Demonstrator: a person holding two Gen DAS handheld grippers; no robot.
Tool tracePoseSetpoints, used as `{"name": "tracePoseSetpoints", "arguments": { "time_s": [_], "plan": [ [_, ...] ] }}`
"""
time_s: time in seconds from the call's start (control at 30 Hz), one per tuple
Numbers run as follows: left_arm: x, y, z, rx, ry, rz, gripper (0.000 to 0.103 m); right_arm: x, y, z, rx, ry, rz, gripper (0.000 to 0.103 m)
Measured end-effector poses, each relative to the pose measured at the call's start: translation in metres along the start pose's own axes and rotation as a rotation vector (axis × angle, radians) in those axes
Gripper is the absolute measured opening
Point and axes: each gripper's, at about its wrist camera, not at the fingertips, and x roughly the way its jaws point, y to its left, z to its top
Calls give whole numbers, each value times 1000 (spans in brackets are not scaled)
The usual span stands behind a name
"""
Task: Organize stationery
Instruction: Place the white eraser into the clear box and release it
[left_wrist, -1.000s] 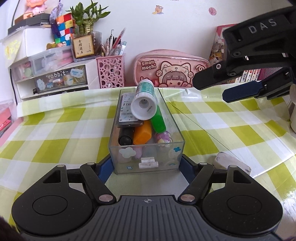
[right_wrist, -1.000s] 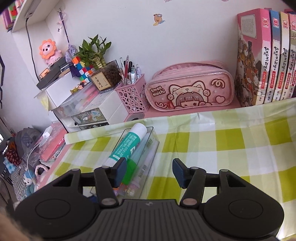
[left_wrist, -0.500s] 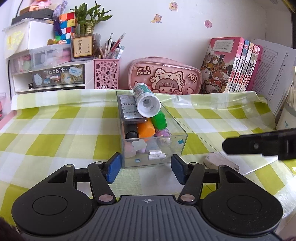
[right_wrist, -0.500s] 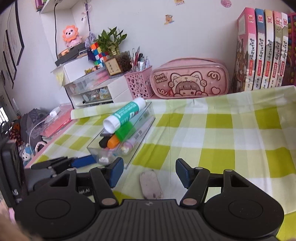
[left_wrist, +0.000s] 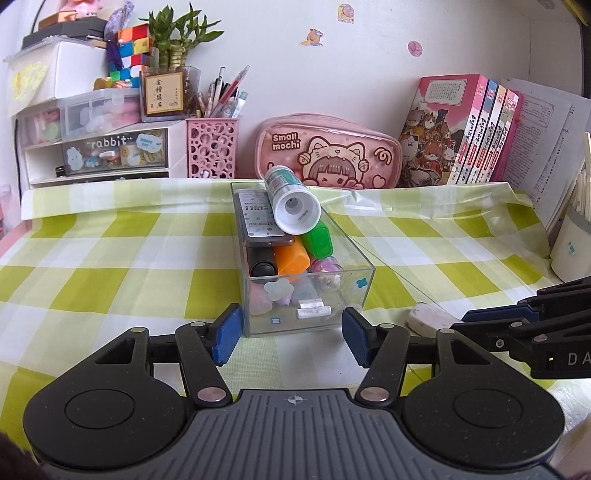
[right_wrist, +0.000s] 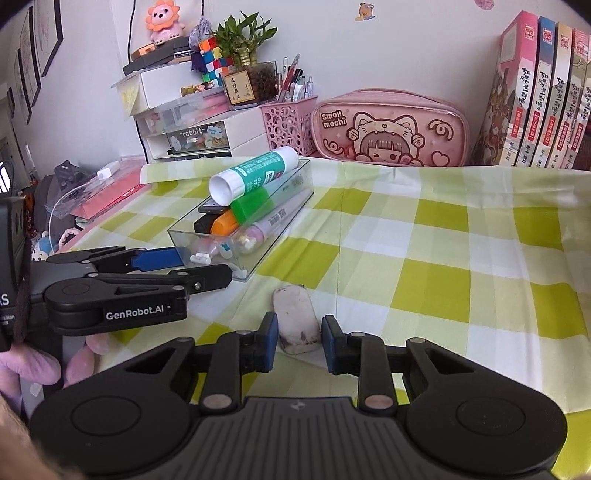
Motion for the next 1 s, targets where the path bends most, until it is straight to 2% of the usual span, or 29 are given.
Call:
{"name": "tracePoseSetpoints", "arguments": {
  "time_s": [0.13,0.33,0.63,0.73,1.0],
  "plan": [
    [-1,2,0,-10,-2,-9,59,-5,-2,12,44,-23,14,57],
    [0,1,0,-10,-1,-13,60,-14,0,36,83,-66,83,56],
    [0,0,0,-5,1,-13,61,-7,11,72,135,-81,148,56],
    [0,0,1,-7,0,-13,61,4,14,82,156,-57,180,56],
    [0,0,0,-7,0,-14,61,36,24,92,165,45,132,56]
  ]
}}
